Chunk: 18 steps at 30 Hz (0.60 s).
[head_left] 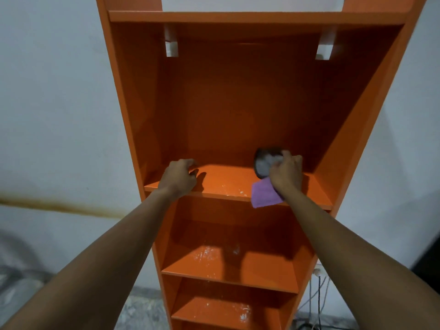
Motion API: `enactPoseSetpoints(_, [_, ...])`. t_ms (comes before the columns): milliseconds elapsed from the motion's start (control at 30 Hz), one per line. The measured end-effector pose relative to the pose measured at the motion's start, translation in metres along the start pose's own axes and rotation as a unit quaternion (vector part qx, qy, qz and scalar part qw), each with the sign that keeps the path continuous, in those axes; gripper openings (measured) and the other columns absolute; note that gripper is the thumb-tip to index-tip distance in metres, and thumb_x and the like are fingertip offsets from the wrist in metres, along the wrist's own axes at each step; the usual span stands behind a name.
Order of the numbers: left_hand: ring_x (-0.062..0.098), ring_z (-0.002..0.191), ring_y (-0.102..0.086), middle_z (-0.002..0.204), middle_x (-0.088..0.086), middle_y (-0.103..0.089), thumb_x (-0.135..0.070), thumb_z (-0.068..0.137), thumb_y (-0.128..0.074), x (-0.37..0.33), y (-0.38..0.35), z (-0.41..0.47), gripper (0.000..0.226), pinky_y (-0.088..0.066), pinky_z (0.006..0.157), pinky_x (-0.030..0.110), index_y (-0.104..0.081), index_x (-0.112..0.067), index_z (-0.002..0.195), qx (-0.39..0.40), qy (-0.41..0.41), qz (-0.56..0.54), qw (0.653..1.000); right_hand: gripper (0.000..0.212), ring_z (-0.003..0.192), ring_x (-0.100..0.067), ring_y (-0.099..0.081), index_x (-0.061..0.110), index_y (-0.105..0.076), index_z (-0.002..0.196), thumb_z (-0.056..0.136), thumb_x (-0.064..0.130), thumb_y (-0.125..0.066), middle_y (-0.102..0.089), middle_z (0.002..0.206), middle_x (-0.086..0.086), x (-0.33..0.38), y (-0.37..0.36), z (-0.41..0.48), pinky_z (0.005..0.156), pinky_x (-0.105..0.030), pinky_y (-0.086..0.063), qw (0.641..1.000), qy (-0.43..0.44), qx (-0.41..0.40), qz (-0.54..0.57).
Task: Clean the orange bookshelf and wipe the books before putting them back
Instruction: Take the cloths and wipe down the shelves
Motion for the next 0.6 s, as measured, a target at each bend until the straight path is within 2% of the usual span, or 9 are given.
enactPoseSetpoints(100, [0.011, 0.077, -0.072, 0.118, 0.007, -0.069, -0.008, 0.099, -0.056, 0.01, -0.002, -0.003, 0.036, -0.063, 0.07, 0.033, -0.058, -0.012, 0.135, -0.01, -0.005, -0.011, 1.0, 0.044, 0.137, -0.035, -0.036, 0.02, -0.049, 0.14, 0.098, 0.022, -0.037, -0.044, 0.147, -0.014, -0.019, -0.024, 0.007, 0.111, -0.051, -0.031, 0.978, -0.003, 0.083, -0.194])
enactPoseSetpoints(133, [0.01, 0.081, -0.071, 0.119, 0.007, -0.069, -0.012, 0.1, -0.056, 0.013, -0.002, -0.004, 0.036, -0.063, 0.072, 0.031, -0.057, -0.012, 0.136, -0.024, -0.012, -0.004, 1.0, 0.043, 0.138, -0.036, -0.036, 0.017, -0.051, 0.138, 0.098, 0.024, -0.034, -0.044, 0.147, -0.015, -0.018, -0.031, 0.011, 0.113, -0.054, -0.028, 0.97, 0.005, 0.099, -0.221])
enactPoseSetpoints(267, [0.021, 0.107, -0.066, 0.127, 0.007, -0.066, -0.025, 0.102, -0.053, 0.022, 0.0, -0.007, 0.036, -0.057, 0.092, 0.039, -0.058, -0.013, 0.136, -0.105, -0.031, 0.025, 0.994, 0.048, 0.143, -0.038, -0.032, 0.013, -0.049, 0.143, 0.104, 0.03, -0.026, -0.038, 0.156, -0.018, -0.005, -0.066, 0.029, 0.121, -0.058, -0.013, 0.951, 0.034, 0.162, -0.26])
enactPoseSetpoints(367, [0.023, 0.097, -0.068, 0.112, 0.008, -0.071, -0.021, 0.1, -0.053, 0.022, 0.006, -0.014, 0.03, -0.057, 0.088, 0.039, -0.066, -0.01, 0.125, -0.181, -0.027, 0.032, 0.983, 0.048, 0.136, -0.038, -0.043, 0.013, -0.053, 0.14, 0.106, 0.034, -0.028, -0.047, 0.15, -0.019, 0.013, -0.092, 0.035, 0.117, -0.054, -0.024, 0.949, 0.065, 0.195, -0.239])
enactPoseSetpoints(467, [0.02, 0.084, -0.069, 0.096, 0.004, -0.075, -0.022, 0.095, -0.053, 0.027, 0.014, -0.02, 0.029, -0.059, 0.081, 0.043, -0.072, -0.01, 0.114, -0.236, 0.005, 0.02, 0.972, 0.043, 0.117, -0.038, -0.055, 0.012, -0.058, 0.133, 0.106, 0.034, -0.033, -0.059, 0.135, -0.02, 0.045, -0.124, 0.035, 0.101, -0.047, -0.043, 0.948, 0.107, 0.228, -0.197])
enactPoseSetpoints(533, [0.02, 0.084, -0.07, 0.095, 0.003, -0.076, -0.025, 0.091, -0.054, 0.032, 0.015, -0.022, 0.034, -0.058, 0.084, 0.044, -0.073, -0.01, 0.114, -0.243, 0.026, 0.013, 0.97, 0.043, 0.108, -0.036, -0.056, 0.011, -0.058, 0.133, 0.107, 0.034, -0.033, -0.06, 0.133, -0.021, 0.065, -0.144, 0.032, 0.089, -0.04, -0.045, 0.94, 0.129, 0.254, -0.186])
enactPoseSetpoints(600, [0.021, 0.084, -0.071, 0.097, 0.002, -0.077, -0.026, 0.088, -0.056, 0.041, 0.021, -0.026, 0.034, -0.057, 0.087, 0.045, -0.073, -0.012, 0.114, -0.255, 0.038, 0.013, 0.966, 0.047, 0.117, -0.037, -0.053, 0.013, -0.05, 0.144, 0.108, 0.038, -0.03, -0.051, 0.145, -0.022, 0.09, -0.167, 0.028, 0.093, -0.04, -0.042, 0.931, 0.148, 0.282, -0.176])
Point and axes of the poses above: each hand's wrist, its own z-axis towards the middle knuckle, its own y-axis out of the back of the hand, x = y × z, the point moved 9 cm from there along z, towards the middle knuckle
